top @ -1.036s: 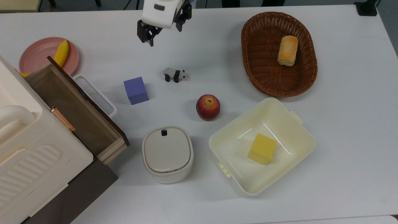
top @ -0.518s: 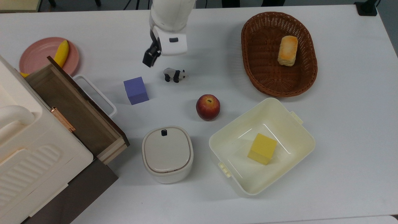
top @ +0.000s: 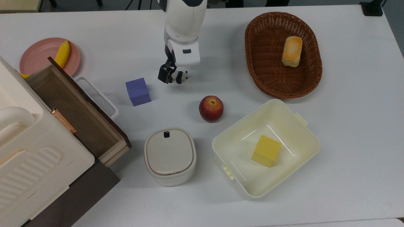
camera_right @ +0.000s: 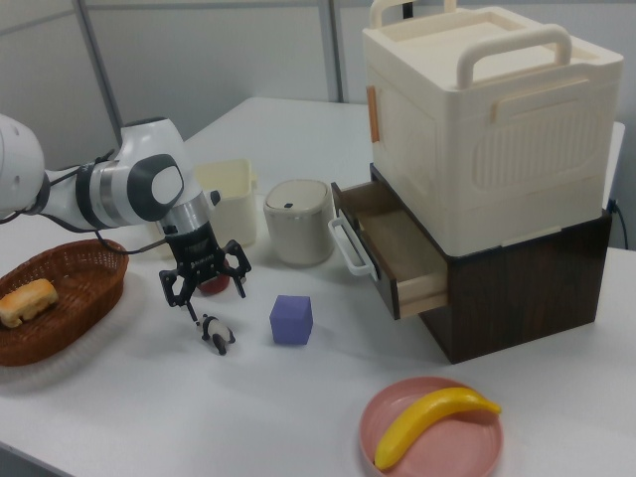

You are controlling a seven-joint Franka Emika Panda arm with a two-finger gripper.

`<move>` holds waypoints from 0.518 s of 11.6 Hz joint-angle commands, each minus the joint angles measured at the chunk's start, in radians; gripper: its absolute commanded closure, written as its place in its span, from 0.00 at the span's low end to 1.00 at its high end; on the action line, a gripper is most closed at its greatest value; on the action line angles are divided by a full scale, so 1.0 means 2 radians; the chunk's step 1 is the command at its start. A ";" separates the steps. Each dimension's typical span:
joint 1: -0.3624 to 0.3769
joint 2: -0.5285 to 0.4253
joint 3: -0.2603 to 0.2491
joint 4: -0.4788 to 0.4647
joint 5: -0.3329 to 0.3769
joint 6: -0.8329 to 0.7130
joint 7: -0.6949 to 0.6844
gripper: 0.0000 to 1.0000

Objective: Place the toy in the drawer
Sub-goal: 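Lower the open gripper down over the panda toy, then close the gripper on the panda toy and lift it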

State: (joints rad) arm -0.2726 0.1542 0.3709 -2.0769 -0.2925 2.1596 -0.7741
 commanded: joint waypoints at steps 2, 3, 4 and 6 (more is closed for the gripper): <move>0.006 0.006 0.005 -0.021 0.001 0.035 0.027 0.00; 0.007 0.010 0.005 -0.021 0.000 0.035 0.027 0.00; 0.008 0.013 0.005 -0.022 -0.002 0.034 0.026 0.00; 0.010 0.014 0.005 -0.022 -0.003 0.031 0.025 0.00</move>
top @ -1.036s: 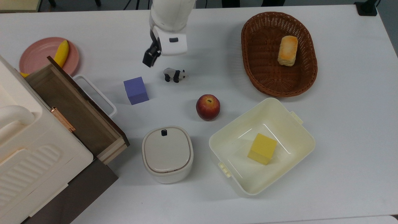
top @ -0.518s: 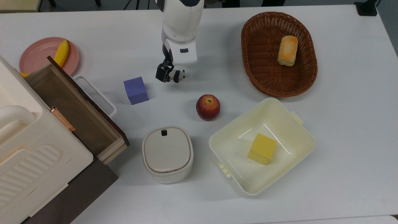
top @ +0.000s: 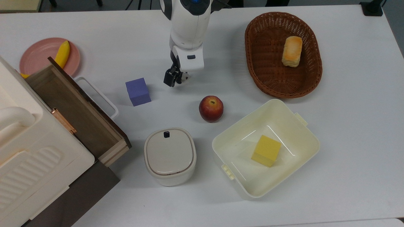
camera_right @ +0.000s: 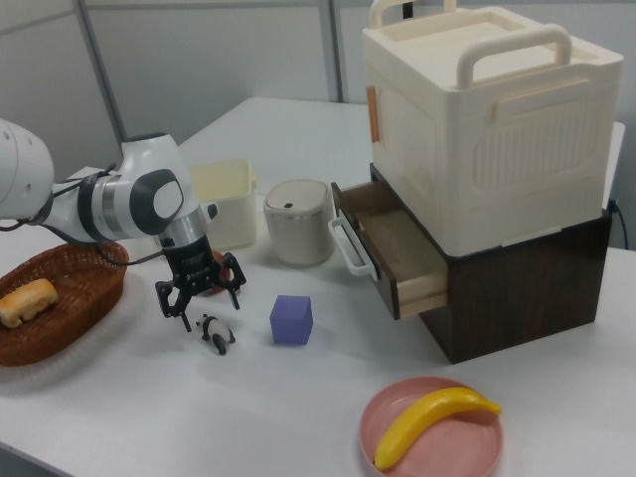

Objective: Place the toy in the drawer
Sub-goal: 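Close the gripper on the panda toy and lift it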

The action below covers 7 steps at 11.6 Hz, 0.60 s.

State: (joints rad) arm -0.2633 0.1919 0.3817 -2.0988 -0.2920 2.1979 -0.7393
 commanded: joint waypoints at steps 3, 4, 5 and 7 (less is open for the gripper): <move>0.010 0.008 -0.001 -0.010 -0.013 0.010 0.006 0.00; 0.012 0.009 -0.001 -0.010 -0.014 0.009 0.006 0.00; 0.012 0.012 -0.001 -0.009 -0.020 0.009 0.006 0.15; 0.012 0.013 -0.001 -0.007 -0.029 0.009 0.011 0.79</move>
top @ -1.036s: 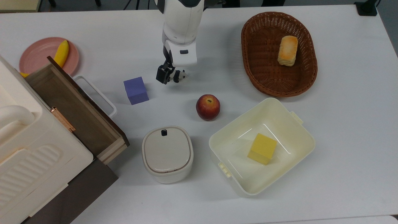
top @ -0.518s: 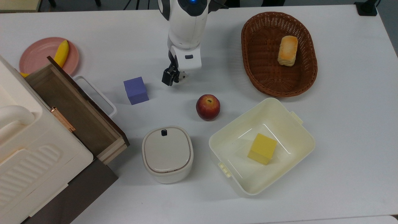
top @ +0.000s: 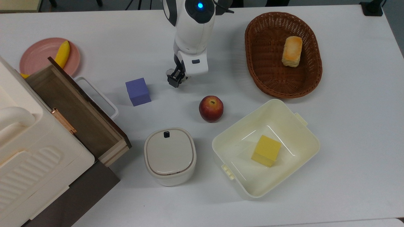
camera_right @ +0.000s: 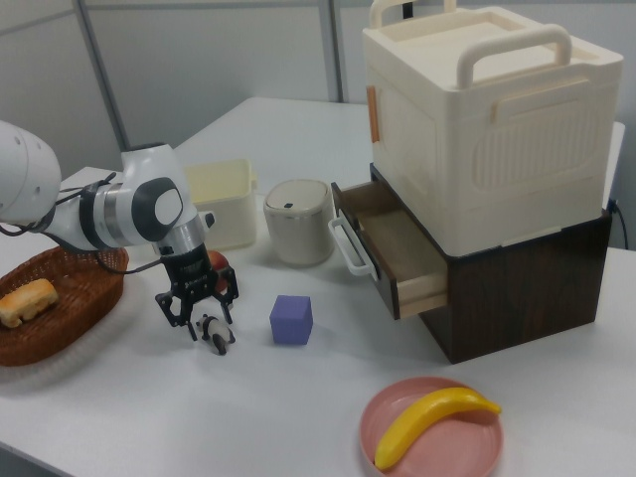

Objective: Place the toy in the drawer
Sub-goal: 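Close the gripper on the panda toy and lift it, then carry the panda toy over to the open wooden drawer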

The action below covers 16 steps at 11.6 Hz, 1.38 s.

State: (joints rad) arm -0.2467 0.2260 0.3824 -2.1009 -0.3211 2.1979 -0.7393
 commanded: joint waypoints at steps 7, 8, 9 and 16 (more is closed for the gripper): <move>0.003 -0.005 -0.002 0.037 -0.009 0.009 0.107 0.98; 0.002 -0.006 -0.002 0.052 -0.007 0.008 0.146 0.98; 0.000 -0.008 -0.001 0.066 -0.005 0.008 0.184 0.98; -0.022 -0.019 -0.029 0.220 0.104 -0.084 0.254 0.98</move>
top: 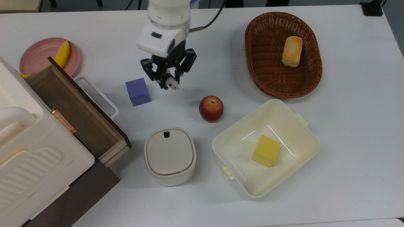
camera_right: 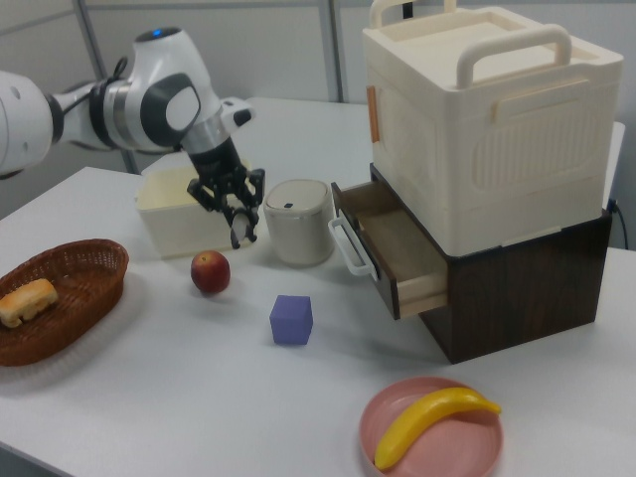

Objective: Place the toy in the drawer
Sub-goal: 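Carry the panda toy over to the open wooden drawer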

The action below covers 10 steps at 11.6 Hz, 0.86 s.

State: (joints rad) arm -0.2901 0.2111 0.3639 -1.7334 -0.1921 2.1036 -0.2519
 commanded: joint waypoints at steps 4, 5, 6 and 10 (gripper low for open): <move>0.000 -0.006 -0.058 0.076 0.069 -0.036 0.038 0.98; 0.001 -0.003 -0.071 0.087 0.070 -0.036 0.039 0.98; 0.001 -0.001 -0.079 0.091 0.070 -0.036 0.039 0.98; 0.001 0.021 -0.117 0.129 0.085 -0.013 0.057 0.98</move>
State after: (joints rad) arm -0.3005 0.2051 0.1762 -1.5552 -0.0544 2.0588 -0.1814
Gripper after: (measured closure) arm 0.577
